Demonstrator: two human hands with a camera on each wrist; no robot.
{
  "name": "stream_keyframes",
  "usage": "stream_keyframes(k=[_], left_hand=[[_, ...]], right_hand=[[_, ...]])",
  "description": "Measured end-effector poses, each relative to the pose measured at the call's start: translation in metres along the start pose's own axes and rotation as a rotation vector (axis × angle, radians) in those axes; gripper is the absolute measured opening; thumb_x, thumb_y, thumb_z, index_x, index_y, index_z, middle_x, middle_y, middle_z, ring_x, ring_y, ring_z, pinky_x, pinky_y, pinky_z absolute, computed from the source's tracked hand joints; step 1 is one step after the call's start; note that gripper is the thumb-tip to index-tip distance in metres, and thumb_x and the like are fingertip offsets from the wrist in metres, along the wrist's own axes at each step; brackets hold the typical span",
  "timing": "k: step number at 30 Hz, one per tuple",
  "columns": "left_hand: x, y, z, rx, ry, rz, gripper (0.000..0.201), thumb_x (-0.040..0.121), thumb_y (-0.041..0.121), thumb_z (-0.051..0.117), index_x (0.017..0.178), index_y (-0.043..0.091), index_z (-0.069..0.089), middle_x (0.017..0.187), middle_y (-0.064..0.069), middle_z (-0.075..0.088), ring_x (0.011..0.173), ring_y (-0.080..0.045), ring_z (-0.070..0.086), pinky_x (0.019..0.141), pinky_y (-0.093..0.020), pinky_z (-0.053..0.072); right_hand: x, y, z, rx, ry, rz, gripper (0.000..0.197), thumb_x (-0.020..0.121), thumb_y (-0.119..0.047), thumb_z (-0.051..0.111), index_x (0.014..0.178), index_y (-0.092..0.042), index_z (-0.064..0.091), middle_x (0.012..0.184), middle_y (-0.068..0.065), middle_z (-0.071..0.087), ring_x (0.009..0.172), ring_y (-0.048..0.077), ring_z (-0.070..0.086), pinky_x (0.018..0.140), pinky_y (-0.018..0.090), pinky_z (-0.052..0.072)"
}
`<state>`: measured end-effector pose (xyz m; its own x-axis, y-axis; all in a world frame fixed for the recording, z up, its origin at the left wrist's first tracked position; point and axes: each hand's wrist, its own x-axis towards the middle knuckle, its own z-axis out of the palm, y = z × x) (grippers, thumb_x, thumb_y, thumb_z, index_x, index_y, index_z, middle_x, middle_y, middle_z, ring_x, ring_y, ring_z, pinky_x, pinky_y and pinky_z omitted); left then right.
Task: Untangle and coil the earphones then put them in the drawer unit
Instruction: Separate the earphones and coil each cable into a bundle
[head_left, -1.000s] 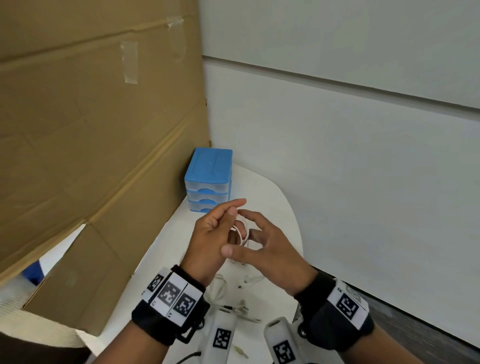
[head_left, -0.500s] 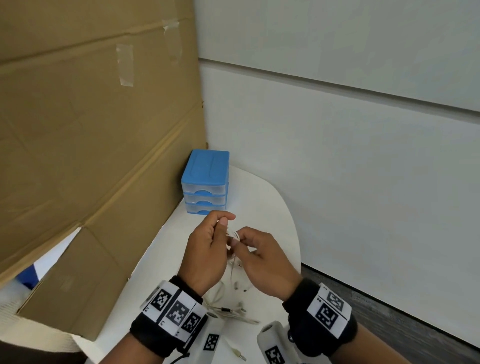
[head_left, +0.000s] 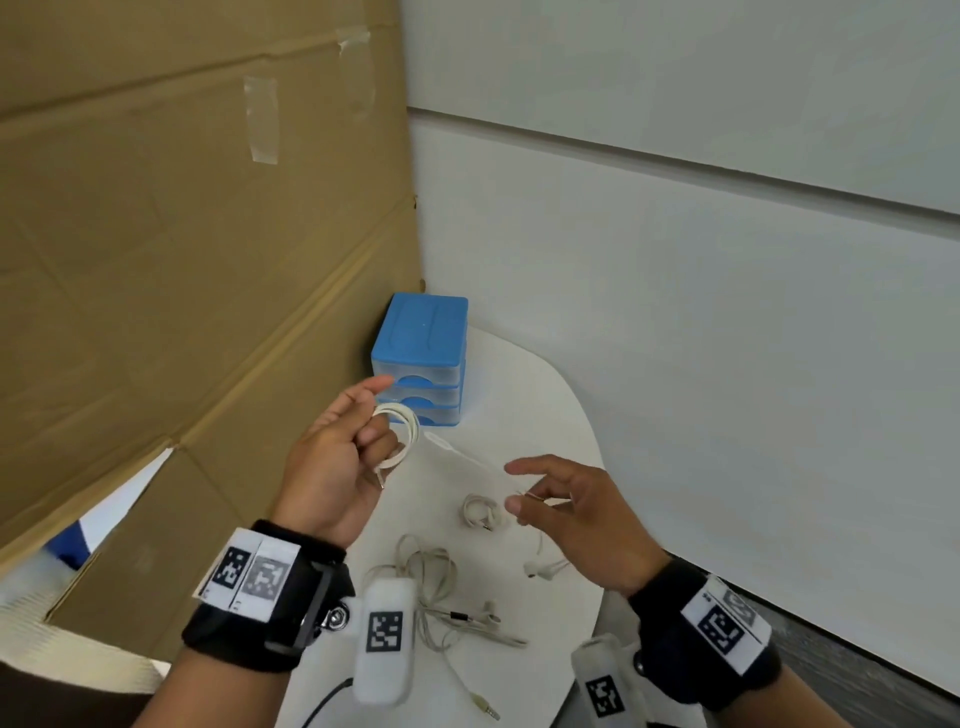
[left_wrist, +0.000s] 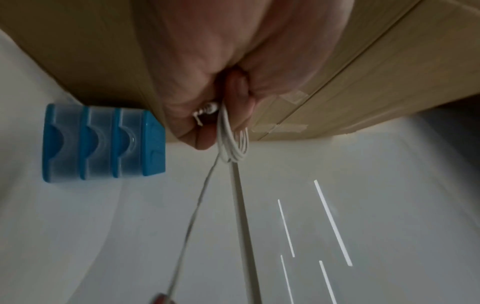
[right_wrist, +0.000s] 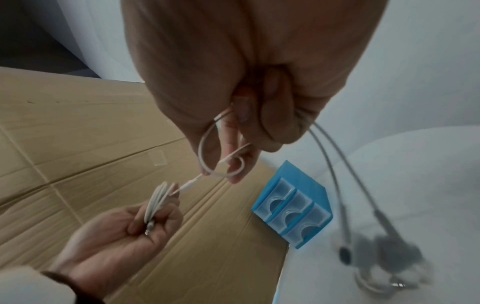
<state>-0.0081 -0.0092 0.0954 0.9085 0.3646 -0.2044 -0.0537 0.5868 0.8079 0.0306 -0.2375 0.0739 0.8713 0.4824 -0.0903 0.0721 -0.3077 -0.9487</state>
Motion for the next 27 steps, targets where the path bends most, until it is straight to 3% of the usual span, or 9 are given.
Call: stream_keyframes(k=[2, 5, 9, 12, 14, 17, 23, 25, 27], left_hand=[[0.005, -0.001, -0.006, 0.025, 0.032, -0.008, 0.026, 0.103, 0.016, 0.037, 0.104, 0.016, 0.064, 0.050, 0.010, 0.031, 0.040, -0.004, 0.026, 0.051, -0.019, 0.025], [0.008, -0.007, -0.008, 0.070, 0.073, -0.018, 0.026, 0.103, 0.015, 0.037, 0.105, 0.015, 0.063, 0.049, 0.010, 0.032, 0.038, -0.004, 0.026, 0.047, -0.018, 0.027], [0.014, -0.003, -0.009, 0.045, 0.121, -0.025, 0.025, 0.103, 0.014, 0.036, 0.104, 0.015, 0.062, 0.047, 0.010, 0.033, 0.037, -0.004, 0.026, 0.046, -0.019, 0.026], [0.023, 0.006, -0.012, -0.030, 0.144, -0.043, 0.026, 0.103, 0.016, 0.035, 0.103, 0.017, 0.061, 0.049, 0.010, 0.033, 0.037, -0.005, 0.025, 0.056, -0.022, 0.024], [0.027, 0.006, -0.014, -0.043, 0.156, -0.073, 0.026, 0.103, 0.016, 0.034, 0.106, 0.017, 0.060, 0.048, 0.009, 0.033, 0.036, -0.006, 0.026, 0.056, -0.022, 0.025], [0.029, -0.004, -0.018, -0.051, 0.208, -0.091, 0.028, 0.104, 0.016, 0.031, 0.111, 0.016, 0.058, 0.048, 0.009, 0.039, 0.033, -0.005, 0.029, 0.051, -0.020, 0.031], [0.028, -0.022, -0.020, 0.040, 0.272, 0.065, 0.028, 0.104, 0.017, 0.036, 0.121, 0.012, 0.058, 0.062, 0.007, 0.062, 0.040, -0.003, 0.036, 0.050, -0.017, 0.035], [0.016, -0.033, -0.005, 0.222, 0.251, 0.150, 0.025, 0.103, 0.018, 0.041, 0.116, 0.015, 0.062, 0.077, 0.003, 0.069, 0.045, -0.004, 0.039, 0.052, -0.016, 0.037], [0.001, -0.050, 0.008, 0.411, 0.187, 0.243, 0.024, 0.103, 0.015, 0.043, 0.113, 0.017, 0.065, 0.088, 0.000, 0.072, 0.046, -0.004, 0.041, 0.050, -0.013, 0.040]], right_hand=[[-0.006, 0.002, -0.007, 0.127, 0.001, 0.014, 0.029, 0.082, -0.009, 0.076, 0.109, -0.020, 0.071, 0.093, 0.005, 0.076, 0.062, 0.002, 0.062, 0.058, 0.012, 0.046], [-0.012, 0.006, -0.020, 0.530, -0.002, 0.106, 0.044, 0.074, -0.003, 0.078, 0.116, -0.014, 0.068, 0.114, 0.009, 0.073, 0.041, 0.004, 0.035, 0.037, 0.012, 0.027], [-0.018, 0.010, -0.043, 0.758, -0.085, 0.142, 0.067, 0.058, -0.023, 0.092, 0.120, -0.014, 0.068, 0.098, 0.017, 0.073, 0.037, 0.007, 0.018, 0.034, 0.017, 0.017], [-0.021, 0.013, -0.053, 0.495, -0.028, 0.151, 0.068, 0.054, -0.038, 0.093, 0.115, -0.022, 0.071, 0.074, 0.013, 0.066, 0.039, 0.010, 0.030, 0.039, 0.019, 0.029], [-0.024, 0.018, -0.051, 0.185, 0.060, 0.131, 0.048, 0.064, -0.038, 0.088, 0.108, -0.029, 0.073, 0.072, 0.009, 0.070, 0.053, 0.016, 0.053, 0.057, 0.027, 0.044], [-0.033, 0.024, -0.044, -0.097, 0.026, 0.070, 0.009, 0.083, -0.032, 0.075, 0.093, -0.031, 0.076, 0.060, 0.002, 0.067, 0.056, 0.018, 0.053, 0.061, 0.036, 0.046], [-0.071, -0.001, -0.022, -0.641, -0.265, -0.192, 0.021, 0.093, -0.056, 0.050, 0.091, -0.040, 0.065, 0.062, -0.025, 0.057, 0.057, -0.004, 0.050, 0.061, 0.017, 0.043], [-0.078, -0.022, -0.010, -0.739, -0.334, -0.238, 0.028, 0.089, -0.066, 0.041, 0.098, -0.048, 0.060, 0.072, -0.022, 0.062, 0.064, -0.007, 0.050, 0.071, 0.024, 0.050], [-0.076, -0.041, -0.003, -0.644, -0.377, -0.300, 0.028, 0.093, -0.057, 0.046, 0.100, -0.037, 0.065, 0.075, -0.012, 0.065, 0.062, -0.004, 0.050, 0.067, 0.019, 0.046]])
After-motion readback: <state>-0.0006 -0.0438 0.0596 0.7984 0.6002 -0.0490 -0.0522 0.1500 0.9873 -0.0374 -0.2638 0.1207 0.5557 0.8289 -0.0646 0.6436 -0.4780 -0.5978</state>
